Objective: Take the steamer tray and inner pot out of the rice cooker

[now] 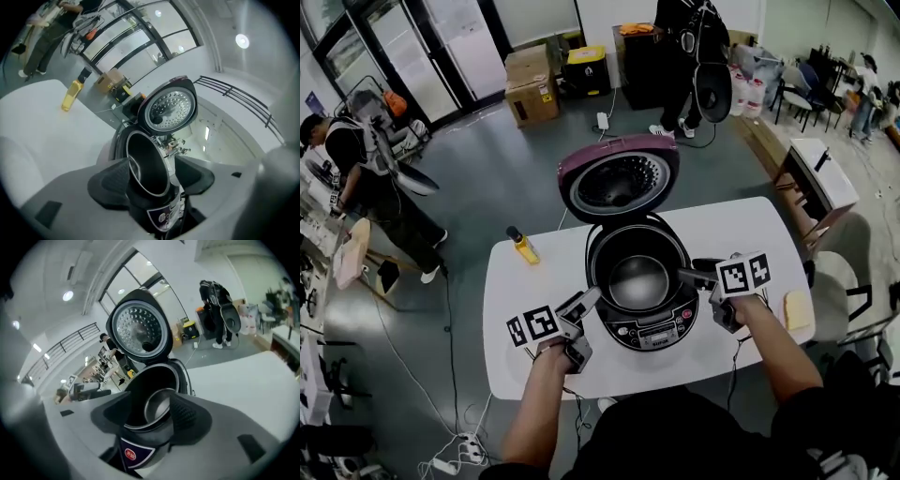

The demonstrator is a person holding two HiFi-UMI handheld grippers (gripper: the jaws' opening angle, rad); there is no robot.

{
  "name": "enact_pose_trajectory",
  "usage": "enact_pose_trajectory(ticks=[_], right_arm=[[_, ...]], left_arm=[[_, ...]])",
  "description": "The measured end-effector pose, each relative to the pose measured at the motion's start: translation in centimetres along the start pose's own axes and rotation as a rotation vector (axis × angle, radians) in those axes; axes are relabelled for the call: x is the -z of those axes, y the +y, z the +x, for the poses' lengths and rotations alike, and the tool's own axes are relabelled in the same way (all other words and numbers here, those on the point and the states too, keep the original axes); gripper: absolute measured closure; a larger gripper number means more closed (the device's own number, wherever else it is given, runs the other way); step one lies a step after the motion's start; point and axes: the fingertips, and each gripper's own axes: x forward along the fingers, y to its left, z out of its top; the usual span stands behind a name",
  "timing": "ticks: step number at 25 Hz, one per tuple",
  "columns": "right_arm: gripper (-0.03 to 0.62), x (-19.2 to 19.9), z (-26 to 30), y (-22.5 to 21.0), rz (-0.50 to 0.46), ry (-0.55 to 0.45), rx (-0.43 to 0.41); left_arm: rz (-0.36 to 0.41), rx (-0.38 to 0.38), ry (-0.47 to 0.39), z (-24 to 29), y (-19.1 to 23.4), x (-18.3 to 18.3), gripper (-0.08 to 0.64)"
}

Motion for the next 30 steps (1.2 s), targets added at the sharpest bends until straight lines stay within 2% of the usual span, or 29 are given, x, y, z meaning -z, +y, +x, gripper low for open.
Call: enact_pose_trajectory(ticks=[4, 6, 10, 15, 21, 23, 27, 30], right_arm=[[0.353, 0.2, 1.1, -1.5, 0.274, 0.035, -0.153], [0.353, 0.4, 1.8, -2.1, 0.387, 0.046, -0.2], [0.353, 0.3, 2.5, -3.3, 0.502, 0.047, -0.222], [0.354, 0.7, 2.8, -3.5, 0.552, 0.072, -0.243], [0.367, 0.2, 3.7, -3.2, 0.549, 0.075, -0.241], [0.376, 0.4, 3.8, -3.4, 0.539, 0.083, -0.229], [0.44, 0.7, 3.9, -4.1, 0.503, 0.096, -0.19], [0.538, 0.8, 4.2, -4.9, 0.465, 0.118, -0.154]], left_arm=[[-0.134, 0.044, 0.02, 1.5, 0.3, 0.3, 0.252], [-0.201, 0.06, 0.027, 2.2, 0.7, 0.6, 0.252], [-0.301, 0.084, 0.046, 3.2, 1.6, 1.4, 0.252], [-0.317, 0.084, 0.05, 3.8, 1.7, 1.5, 0.262], [-0.361, 0.072, 0.037, 4.1, 2.5, 0.4, 0.288], [-0.358, 0.057, 0.044, 4.5, 2.6, 0.5, 0.323], [-0.287, -0.016, 0.082, 4.8, 3.0, 0.8, 0.377], [-0.244, -0.084, 0.109, 4.7, 4.2, 1.0, 0.515]])
